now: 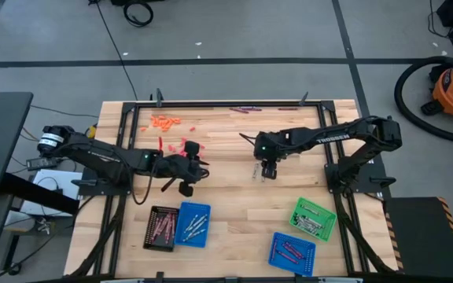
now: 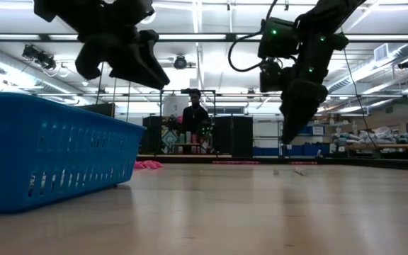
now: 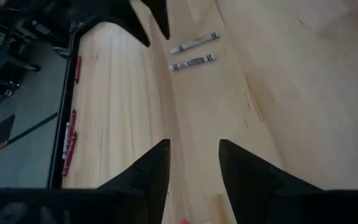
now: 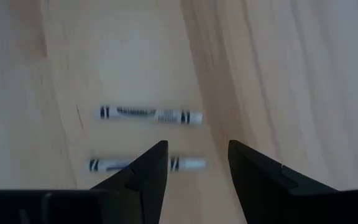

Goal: Sort crayons
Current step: Put the white crayon into the left blue bin

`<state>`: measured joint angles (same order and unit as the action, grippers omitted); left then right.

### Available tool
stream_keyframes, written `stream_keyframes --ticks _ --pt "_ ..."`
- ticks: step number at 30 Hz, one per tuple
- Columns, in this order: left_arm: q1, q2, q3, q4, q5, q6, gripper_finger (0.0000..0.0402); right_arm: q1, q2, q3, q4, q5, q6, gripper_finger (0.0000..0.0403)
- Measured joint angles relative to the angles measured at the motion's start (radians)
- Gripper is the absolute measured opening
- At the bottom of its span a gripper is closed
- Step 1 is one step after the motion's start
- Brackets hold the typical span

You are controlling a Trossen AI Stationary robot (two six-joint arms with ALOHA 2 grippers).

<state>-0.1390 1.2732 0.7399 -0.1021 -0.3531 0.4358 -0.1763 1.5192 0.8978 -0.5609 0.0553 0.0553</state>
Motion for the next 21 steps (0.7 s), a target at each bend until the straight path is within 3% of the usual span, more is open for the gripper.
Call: stream_keyframes --ticks 6,12,21 --pt "0.010 0.000 -0.006 0.092 0.014 -0.002 0.0148 -0.015 0.000 0.000 -0.065 0.015 0.199 0.0177" --pt "0.049 0.001 -0.126 0.386 0.082 -0.021 0.0148 0.035 0.000 0.000 -0.065 0.038 0.426 0.0176" --pt "0.111 0.001 -0.153 0.482 0.077 -0.053 0.0148 0.183 0.096 0.000 -0.061 0.226 0.720 0.0170"
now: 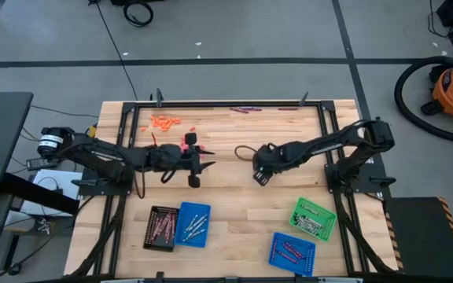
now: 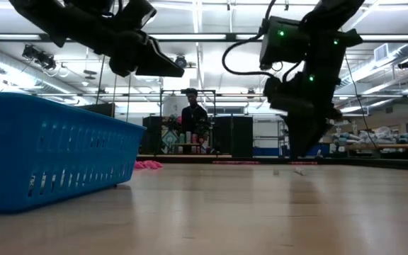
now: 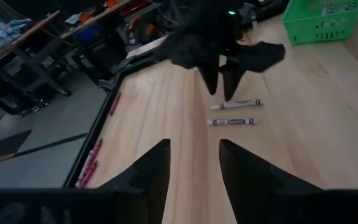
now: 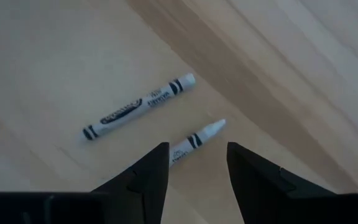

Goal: Sort crayons
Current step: Put the white crayon into the left blue bin

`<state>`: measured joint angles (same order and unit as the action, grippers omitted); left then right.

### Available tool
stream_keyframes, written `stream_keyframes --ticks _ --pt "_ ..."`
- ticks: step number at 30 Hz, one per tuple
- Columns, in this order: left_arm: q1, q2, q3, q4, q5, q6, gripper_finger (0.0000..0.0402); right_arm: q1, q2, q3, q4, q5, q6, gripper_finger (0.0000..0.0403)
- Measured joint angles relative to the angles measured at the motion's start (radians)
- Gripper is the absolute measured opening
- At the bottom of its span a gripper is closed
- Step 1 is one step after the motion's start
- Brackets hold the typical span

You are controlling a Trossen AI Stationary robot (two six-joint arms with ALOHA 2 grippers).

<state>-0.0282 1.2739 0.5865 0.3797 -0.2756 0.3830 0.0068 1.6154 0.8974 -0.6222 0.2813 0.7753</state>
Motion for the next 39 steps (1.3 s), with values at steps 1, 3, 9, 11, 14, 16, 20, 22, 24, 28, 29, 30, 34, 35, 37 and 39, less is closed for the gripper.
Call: stream_keyframes --ticks 1,3,9,11,14,16,20,22,24,28,29,30,34,35,37,39 --pt "0.004 0.000 0.000 0.001 0.000 -0.002 0.0148 0.011 0.012 0.000 0.003 0.018 0.026 0.0170" --pt "0.009 0.000 0.000 0.005 0.000 -0.011 0.0148 0.028 0.026 0.000 0.018 0.043 0.064 0.0169" --pt "0.015 0.000 0.000 -0.001 0.000 -0.051 0.0148 0.059 0.052 0.000 0.030 0.100 0.148 0.0169" --pt "0.015 0.000 0.000 -0.001 -0.006 -0.059 0.0148 0.068 0.067 0.000 0.030 0.112 0.165 0.0169" --pt "0.015 0.000 0.000 -0.001 -0.018 -0.078 0.0148 0.080 0.099 -0.002 0.027 0.113 0.196 0.0169" --pt "0.015 0.000 0.000 -0.007 -0.019 -0.089 0.0148 0.092 0.124 0.001 0.032 0.120 0.214 0.0169" --pt "0.015 0.000 0.000 -0.009 -0.019 -0.108 0.0148 0.118 0.158 0.002 0.031 0.147 0.244 0.0169" --pt "0.015 0.000 0.000 -0.009 -0.019 -0.111 0.0148 0.125 0.159 0.002 0.032 0.148 0.246 0.0169" --pt "0.015 0.000 0.000 -0.009 -0.019 -0.111 0.0148 0.130 0.152 0.001 0.031 0.148 0.246 0.0167" --pt "0.015 0.000 0.000 -0.011 -0.019 -0.113 0.0148 0.127 0.148 0.001 0.026 0.132 0.235 0.0147" --pt "0.014 0.000 0.000 -0.012 -0.019 -0.114 0.0148 0.126 0.148 0.001 0.026 0.125 0.229 0.0138" --pt "0.013 0.000 0.000 -0.012 -0.019 -0.114 0.0148 0.126 0.148 0.001 0.026 0.116 0.227 0.0128" --pt "0.013 0.000 0.000 -0.020 -0.019 -0.128 0.0148 0.126 0.148 0.001 0.023 0.082 0.204 0.0084" --pt "0.013 0.000 0.000 -0.021 -0.019 -0.129 0.0148 0.126 0.148 0.001 0.023 0.076 0.196 0.0072" --pt "0.013 0.000 0.000 -0.021 -0.019 -0.129 0.0148 0.126 0.148 0.001 0.020 0.071 0.186 0.0050" --pt "0.013 0.000 0.000 -0.021 -0.019 -0.130 0.0148 0.126 0.148 0.001 0.018 0.070 0.170 0.0033"
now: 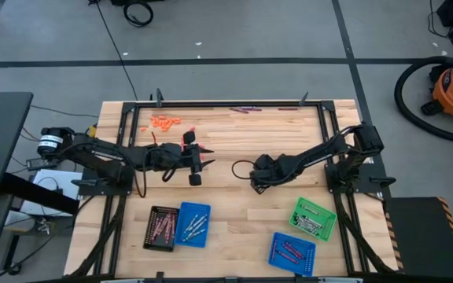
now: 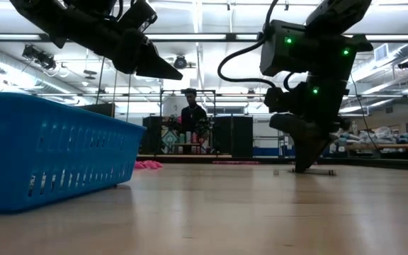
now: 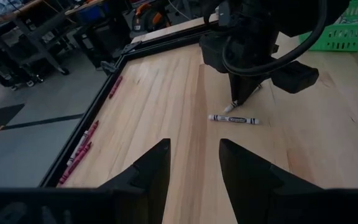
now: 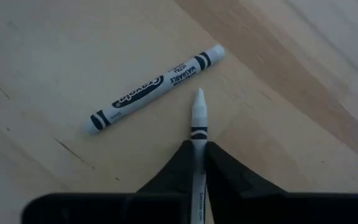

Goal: Sort crayons
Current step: Put the white crayon into the left blue bin

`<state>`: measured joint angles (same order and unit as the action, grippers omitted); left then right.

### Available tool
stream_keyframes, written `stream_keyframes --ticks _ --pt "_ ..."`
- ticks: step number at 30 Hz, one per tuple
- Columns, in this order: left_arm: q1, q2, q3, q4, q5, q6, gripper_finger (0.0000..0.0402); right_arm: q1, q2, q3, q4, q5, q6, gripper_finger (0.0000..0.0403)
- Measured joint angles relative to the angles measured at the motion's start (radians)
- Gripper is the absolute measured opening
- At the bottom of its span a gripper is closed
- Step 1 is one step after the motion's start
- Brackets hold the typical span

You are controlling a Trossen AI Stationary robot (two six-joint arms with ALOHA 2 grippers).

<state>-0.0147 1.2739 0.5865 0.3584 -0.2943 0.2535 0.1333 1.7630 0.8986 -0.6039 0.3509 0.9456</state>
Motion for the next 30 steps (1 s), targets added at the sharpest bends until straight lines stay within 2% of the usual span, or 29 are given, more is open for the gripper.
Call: stream_keyframes --ticks 3,12,19,22,26,30 --pt "0.000 0.000 0.000 -0.001 0.000 0.000 0.0148 0.000 -0.003 0.000 -0.002 -0.001 -0.013 0.0022" --pt "0.000 0.000 0.000 -0.005 0.000 -0.016 0.0148 0.005 -0.068 -0.011 -0.029 -0.028 -0.077 0.0030" --pt "0.000 0.000 0.000 -0.012 0.000 -0.030 0.0148 0.028 -0.135 -0.008 -0.013 0.005 -0.168 0.0031" --pt "0.000 0.000 0.000 -0.037 0.000 -0.029 0.0148 0.052 -0.156 -0.008 0.025 0.011 -0.250 0.0031" --pt "0.000 -0.011 0.000 -0.091 0.029 -0.012 0.0148 0.081 -0.171 -0.007 0.165 -0.007 -0.445 0.0031" --pt "-0.002 -0.039 0.001 -0.113 0.101 -0.013 0.0148 0.085 -0.169 -0.006 0.358 -0.159 -0.647 0.0031"
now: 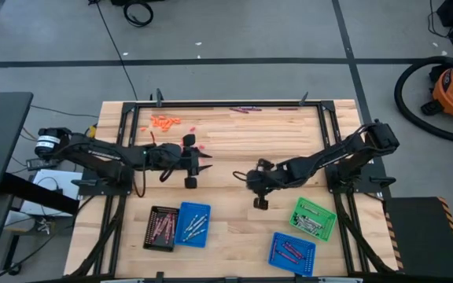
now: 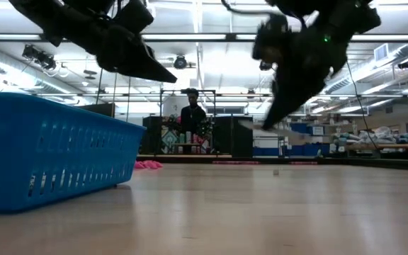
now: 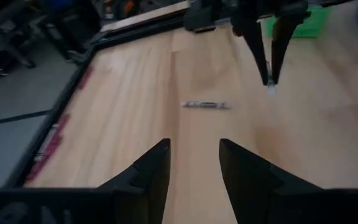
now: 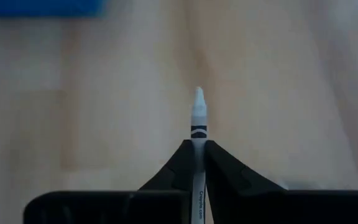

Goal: Sort crayons
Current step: Put the white crayon into the left blue bin

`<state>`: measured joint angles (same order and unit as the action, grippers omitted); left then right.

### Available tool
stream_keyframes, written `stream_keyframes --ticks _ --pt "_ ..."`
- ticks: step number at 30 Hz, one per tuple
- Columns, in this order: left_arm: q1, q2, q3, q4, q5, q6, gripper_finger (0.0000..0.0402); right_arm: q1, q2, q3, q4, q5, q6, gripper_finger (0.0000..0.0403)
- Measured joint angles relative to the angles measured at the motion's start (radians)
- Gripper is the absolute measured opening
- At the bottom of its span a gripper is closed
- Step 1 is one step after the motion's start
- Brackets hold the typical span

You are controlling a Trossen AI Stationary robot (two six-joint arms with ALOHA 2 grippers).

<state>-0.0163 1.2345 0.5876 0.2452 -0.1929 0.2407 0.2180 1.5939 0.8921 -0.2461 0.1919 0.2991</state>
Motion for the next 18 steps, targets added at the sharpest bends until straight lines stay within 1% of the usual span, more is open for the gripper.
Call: stream_keyframes --ticks 3,5,8,10,11,13,14,18 --pt "-0.014 -0.032 0.000 -0.035 0.030 -0.019 0.0148 0.000 0.010 0.002 0.117 -0.076 -0.106 0.0031" --pt "-0.032 -0.051 0.000 -0.084 0.032 -0.039 0.0148 -0.001 0.026 0.005 0.178 -0.094 -0.144 0.0031" --pt "-0.065 -0.090 -0.001 -0.147 0.032 -0.073 0.0148 -0.001 0.058 0.027 0.218 -0.113 -0.177 0.0031" --pt "-0.090 -0.125 -0.002 -0.190 0.031 -0.094 0.0148 0.002 0.090 0.060 0.212 -0.120 -0.197 0.0031" --pt "-0.102 -0.135 0.001 -0.189 0.031 -0.101 0.0148 0.006 0.113 0.087 0.216 -0.128 -0.212 0.0031" --pt "-0.127 -0.172 -0.004 -0.239 0.030 -0.114 0.0148 0.013 0.163 0.145 0.212 -0.140 -0.248 0.0031" --pt "-0.140 -0.182 -0.002 -0.224 0.029 -0.116 0.0148 0.020 0.184 0.174 0.206 -0.142 -0.269 0.0031" --pt "-0.196 -0.241 0.000 -0.278 -0.008 -0.129 0.0148 0.042 0.252 0.298 0.178 -0.142 -0.363 0.0031"
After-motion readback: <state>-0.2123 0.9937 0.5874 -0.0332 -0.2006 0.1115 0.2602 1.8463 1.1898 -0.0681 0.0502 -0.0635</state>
